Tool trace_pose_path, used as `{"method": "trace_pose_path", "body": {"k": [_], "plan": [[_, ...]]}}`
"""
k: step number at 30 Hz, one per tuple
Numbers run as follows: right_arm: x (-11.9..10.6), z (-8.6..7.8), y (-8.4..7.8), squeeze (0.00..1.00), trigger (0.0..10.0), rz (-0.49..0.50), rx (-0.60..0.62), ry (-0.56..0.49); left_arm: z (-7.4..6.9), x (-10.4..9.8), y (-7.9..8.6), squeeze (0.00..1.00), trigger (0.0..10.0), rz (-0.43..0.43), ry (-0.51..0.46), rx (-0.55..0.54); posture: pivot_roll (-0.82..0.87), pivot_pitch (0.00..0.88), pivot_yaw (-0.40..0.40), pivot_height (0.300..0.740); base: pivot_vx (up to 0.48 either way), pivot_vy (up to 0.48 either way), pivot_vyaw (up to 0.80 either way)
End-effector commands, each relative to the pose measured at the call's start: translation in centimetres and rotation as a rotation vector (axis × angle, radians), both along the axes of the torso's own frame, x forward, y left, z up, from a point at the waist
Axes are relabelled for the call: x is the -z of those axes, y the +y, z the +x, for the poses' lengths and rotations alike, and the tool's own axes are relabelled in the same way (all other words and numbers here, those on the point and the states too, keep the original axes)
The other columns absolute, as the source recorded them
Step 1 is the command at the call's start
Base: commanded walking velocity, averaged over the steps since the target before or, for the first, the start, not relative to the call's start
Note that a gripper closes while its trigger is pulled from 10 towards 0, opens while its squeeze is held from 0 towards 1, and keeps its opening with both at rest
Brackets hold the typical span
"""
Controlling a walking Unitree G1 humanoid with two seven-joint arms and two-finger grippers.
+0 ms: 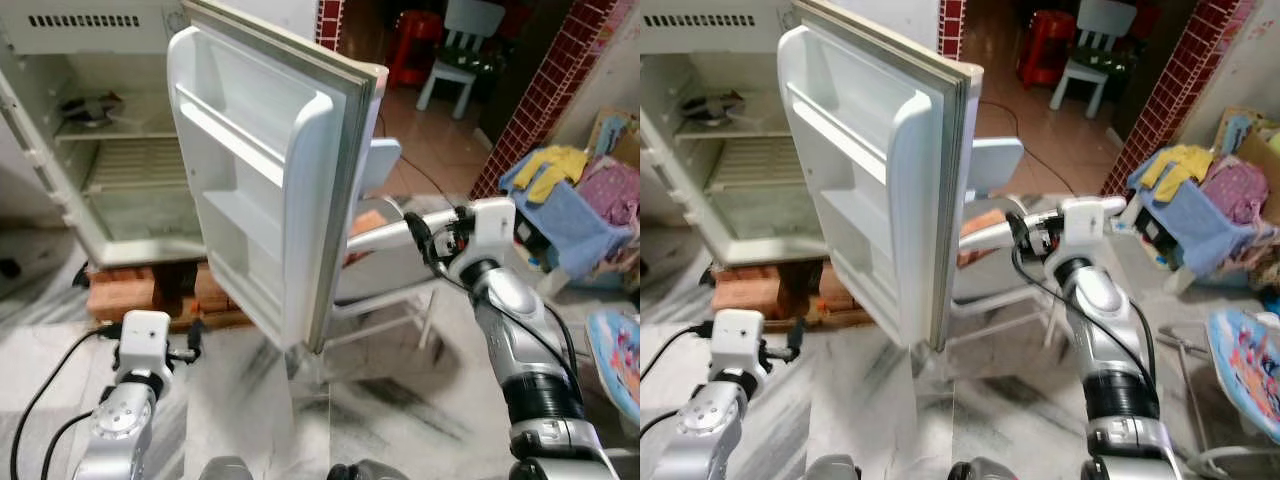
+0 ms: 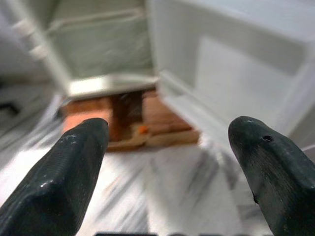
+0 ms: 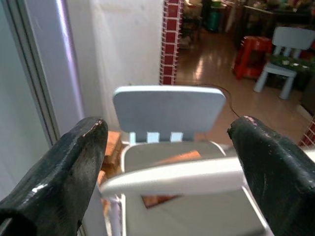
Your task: Restocking fridge
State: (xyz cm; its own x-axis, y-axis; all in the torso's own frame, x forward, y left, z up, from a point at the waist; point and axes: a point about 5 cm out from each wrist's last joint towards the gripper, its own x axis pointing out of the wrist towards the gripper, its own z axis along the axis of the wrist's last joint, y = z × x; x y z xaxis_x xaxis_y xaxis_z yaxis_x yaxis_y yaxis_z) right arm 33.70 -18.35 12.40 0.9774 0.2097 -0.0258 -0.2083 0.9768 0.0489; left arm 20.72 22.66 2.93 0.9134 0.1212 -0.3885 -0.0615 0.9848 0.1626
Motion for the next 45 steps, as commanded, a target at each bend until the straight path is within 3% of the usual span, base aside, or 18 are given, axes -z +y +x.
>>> {"method": "trace_pose_path", "body": {"k": [1,6,15,27,30,32,33,35,36,37,39,40,41,42,43,44,45], "plan": [[-0.9,0.8,0.2,0.0,10.0,0.025,0.006,-0.032,-0.4,0.0,0.2,0.0,10.0,0.004,0.016,-0.04,0.22,0.018,-0.081,0.74,0.0,0.0,0.0],[-1.4,1.5,1.4,0.0,10.0,0.032,-0.042,-0.05,-0.9,0.1,0.2,0.0,10.0,-0.011,0.017,-0.058,0.24,0.021,-0.088,0.74,0.0,0.0,0.0],[-1.3,2.0,3.4,0.0,10.0,0.05,-0.036,-0.064,-0.7,-0.1,-0.3,0.0,10.0,0.0,0.037,-0.03,0.23,0.02,-0.085,0.74,0.0,0.0,0.8],[-1.5,3.0,3.1,0.0,10.0,0.04,-0.006,-0.066,-0.7,0.2,-0.4,0.0,10.0,-0.015,0.059,-0.033,0.23,0.018,-0.091,0.74,0.0,0.0,0.08],[-1.6,3.4,3.6,0.0,10.0,0.053,-0.015,-0.062,-0.6,0.2,-0.4,0.0,10.0,-0.017,0.062,-0.028,0.23,0.017,-0.087,0.74,0.0,0.0,0.0],[-2.4,4.0,5.0,0.0,10.0,0.108,-0.051,-0.074,-0.5,0.3,-0.6,0.0,10.0,-0.019,0.067,-0.019,0.23,0.016,-0.084,0.74,0.0,0.0,0.0],[-3.0,4.1,5.8,0.0,10.0,0.138,-0.09,-0.094,-0.4,0.2,-0.6,0.0,10.0,-0.017,0.065,-0.012,0.23,0.016,-0.084,0.74,0.0,0.0,0.0],[-4.8,3.9,8.7,0.0,10.0,0.407,-0.318,-0.069,-0.2,0.1,-0.7,0.0,10.0,-0.013,0.058,0.001,0.24,0.013,-0.084,0.74,0.0,0.0,0.0],[-6.9,1.9,11.0,0.0,10.0,0.603,-0.629,-0.081,-0.3,0.0,-0.6,0.0,10.0,-0.013,0.055,0.003,0.24,0.013,-0.084,0.74,0.0,0.0,0.0],[-6.9,1.9,11.0,0.0,10.0,0.603,-0.629,-0.081,-0.3,0.0,-0.6,0.0,10.0,-0.013,0.055,0.003,0.24,0.013,-0.084,0.74,0.0,0.0,0.0],[-8.4,-0.8,12.2,0.0,10.0,0.699,-0.896,-0.077,-0.4,0.0,-0.5,0.0,10.0,-0.012,0.055,0.002,0.25,0.012,-0.089,0.74,0.0,0.0,0.0],[-8.4,-0.8,12.2,0.0,10.0,0.699,-0.896,-0.077,-0.4,0.0,-0.5,0.0,10.0,-0.012,0.055,0.002,0.25,0.012,-0.089,0.74,0.0,0.0,0.0],[-9.3,-3.6,12.5,0.0,10.0,0.742,-1.095,-0.075,-0.5,0.0,-0.3,0.0,10.0,-0.012,0.057,0.001,0.25,0.013,-0.093,0.74,0.0,0.0,0.0],[-9.6,-5.3,12.4,0.0,10.0,0.749,-1.198,-0.071,-0.5,0.1,-0.3,0.0,10.0,-0.014,0.061,-0.001,0.25,0.014,-0.094,0.74,0.0,0.0,0.0],[-9.6,-5.3,12.4,0.0,10.0,0.749,-1.198,-0.071,-0.5,0.1,-0.3,0.0,10.0,-0.014,0.061,-0.001,0.25,0.014,-0.094,0.74,0.0,0.0,0.0],[-9.2,-7.6,12.3,0.0,10.0,0.736,-1.296,-0.034,-0.6,0.2,-0.2,0.0,10.0,-0.015,0.067,-0.001,0.24,0.013,-0.093,0.74,0.0,0.0,0.0],[-8.6,-7.8,12.2,0.0,10.0,0.719,-1.285,-0.011,-0.6,0.3,-0.3,0.0,10.0,-0.015,0.07,0.002,0.24,0.013,-0.091,0.74,0.0,0.0,0.0]]}}
